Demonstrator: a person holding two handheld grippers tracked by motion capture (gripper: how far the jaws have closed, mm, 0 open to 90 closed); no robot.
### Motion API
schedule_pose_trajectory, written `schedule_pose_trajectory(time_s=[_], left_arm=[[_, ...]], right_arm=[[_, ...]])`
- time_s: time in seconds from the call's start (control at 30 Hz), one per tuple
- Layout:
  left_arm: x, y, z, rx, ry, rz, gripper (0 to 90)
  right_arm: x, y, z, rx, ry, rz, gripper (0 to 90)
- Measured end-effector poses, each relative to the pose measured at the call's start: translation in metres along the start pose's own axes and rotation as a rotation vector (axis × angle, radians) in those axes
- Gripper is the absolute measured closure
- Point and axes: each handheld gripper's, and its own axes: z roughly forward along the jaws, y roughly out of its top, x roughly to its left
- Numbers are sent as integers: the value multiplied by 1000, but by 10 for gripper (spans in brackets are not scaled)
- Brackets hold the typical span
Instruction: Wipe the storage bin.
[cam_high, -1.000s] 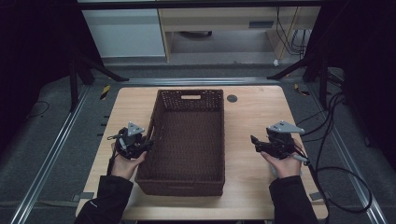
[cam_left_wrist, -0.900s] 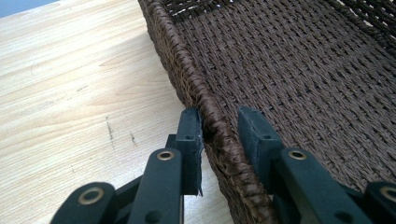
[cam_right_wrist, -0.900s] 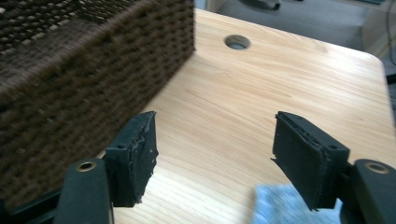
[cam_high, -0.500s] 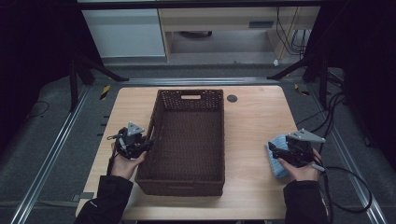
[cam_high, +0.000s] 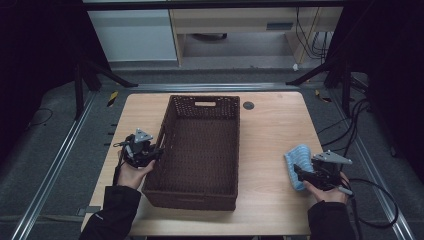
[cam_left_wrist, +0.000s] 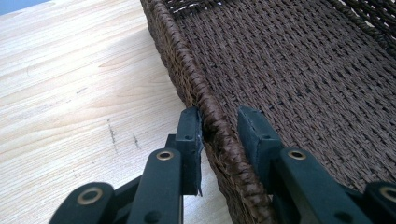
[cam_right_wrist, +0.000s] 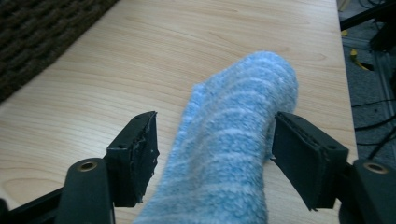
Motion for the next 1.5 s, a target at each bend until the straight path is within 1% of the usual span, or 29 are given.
schedule_pose_trajectory(time_s=[0.1, 0.17, 0.3, 0.4, 0.43, 0.5, 0.57, 0.67, 0.77, 0.83, 0.9, 0.97, 1.07, 1.1, 1.13, 1.17, 1.2, 1.27, 1.33, 1.4, 1.5], left_arm=[[3, 1, 1, -3, -8, 2, 703], [6, 1, 2, -6, -17, -2, 703], [8, 2, 3, -7, -24, -1, 703], [7, 2, 3, -5, -22, 1, 706], [7, 3, 3, -3, -21, 5, 707], [7, 2, 3, -4, -23, 5, 707], [7, 3, 3, -5, -23, 6, 708], [7, 3, 3, -5, -25, 6, 709], [7, 4, 3, -6, -26, 3, 709], [5, 4, 3, -7, -24, 5, 709], [3, 4, 3, -6, -16, 13, 710], [1, 4, 4, -7, -14, 13, 711], [1, 5, 4, -2, -13, 19, 711], [1, 5, 4, -2, -13, 19, 711], [1, 5, 4, -1, -13, 22, 711], [1, 5, 4, -1, -13, 22, 710], [1, 4, 4, -2, -14, 21, 710], [1, 4, 4, -1, -14, 20, 710], [1, 5, 5, -1, -15, 18, 709], [1, 5, 5, 1, -14, 19, 709], [1, 5, 5, 8, -9, 24, 709]], right_arm=[[-3, -4, 4, 26, 0, 19, 322], [-4, -7, 8, 48, 4, 18, 330], [-2, -11, 16, 89, 16, 14, 427], [0, -13, 22, 125, 29, 16, 555], [2, -13, 23, 130, 29, 10, 594], [3, -10, 22, 132, 27, -1, 639], [4, -7, 22, 121, 36, -11, 659], [10, 0, 23, 96, 55, -28, 663], [17, 13, 23, 46, 72, -51, 659], [19, 20, 25, 21, 81, -54, 656], [21, 27, 30, 7, 90, -62, 655], [23, 32, 36, 2, 94, -57, 654], [27, 41, 47, -11, 104, -62, 654], [27, 41, 47, -11, 104, -62, 654], [29, 47, 55, -8, 109, -71, 653], [30, 51, 59, -5, 113, -70, 653], [30, 51, 59, -5, 113, -70, 653], [32, 58, 67, -10, 120, -68, 653], [35, 67, 80, -14, 119, -80, 653], [36, 70, 83, -19, 117, -77, 653], [38, 80, 95, -25, 120, -79, 653]])
